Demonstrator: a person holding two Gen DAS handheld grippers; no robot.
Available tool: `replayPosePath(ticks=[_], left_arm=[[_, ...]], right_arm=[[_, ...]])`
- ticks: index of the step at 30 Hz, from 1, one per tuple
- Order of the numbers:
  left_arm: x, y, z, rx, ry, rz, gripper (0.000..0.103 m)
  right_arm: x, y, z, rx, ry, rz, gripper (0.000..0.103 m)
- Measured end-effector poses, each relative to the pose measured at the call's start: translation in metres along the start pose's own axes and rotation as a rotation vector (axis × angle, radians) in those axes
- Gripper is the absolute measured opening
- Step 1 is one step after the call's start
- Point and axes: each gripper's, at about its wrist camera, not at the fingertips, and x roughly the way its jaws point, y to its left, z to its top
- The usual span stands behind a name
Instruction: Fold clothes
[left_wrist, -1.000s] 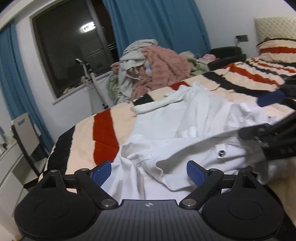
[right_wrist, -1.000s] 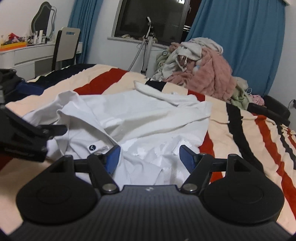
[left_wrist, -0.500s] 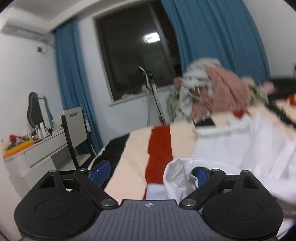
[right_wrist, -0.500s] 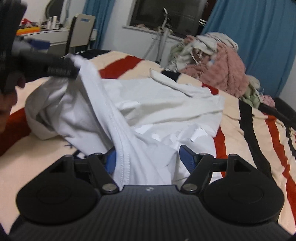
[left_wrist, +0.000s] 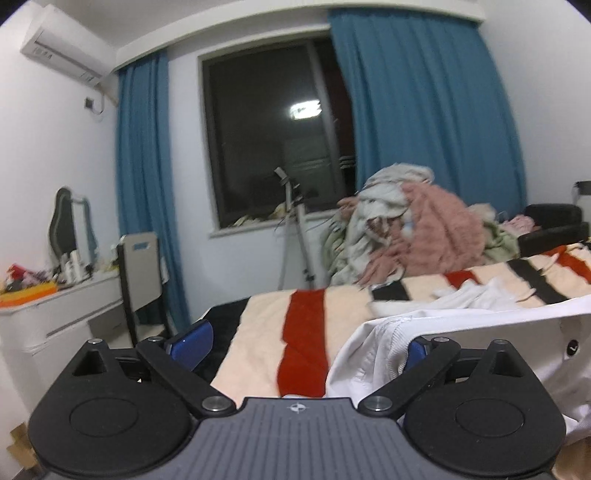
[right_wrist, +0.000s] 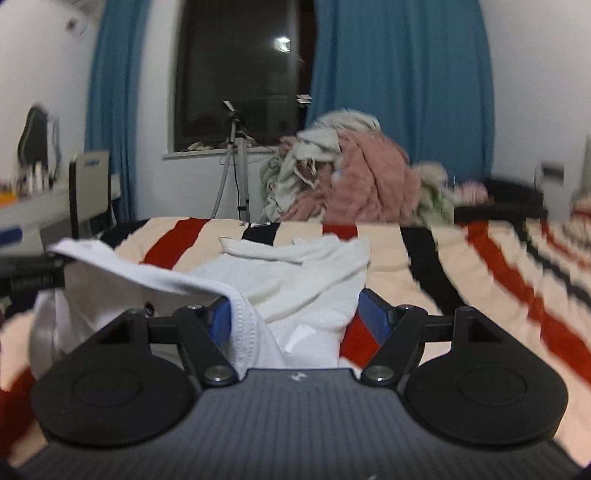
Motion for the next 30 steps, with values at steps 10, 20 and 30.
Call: replayPosePath(ticks=[10,20,30], left_arm=[[-0.027,-0.006,0.003,-0.031,-0.092,-0.010,0.101],[-0.025,0.033,0.002,-0.231,-0.015,0.119,0.101],[-0.071,0.081,-0.002,-0.393,0.022,0.138,0.103]], right_arm=[[0.031,0.010,-0.036,-0.036,0.318,0.018,0.078],[0.023,0.041,-0.049,-0.270,0.336,-0.021,0.084],[-0.037,0.019,-0.022,-0.060,-0.121,-0.188,0.084]])
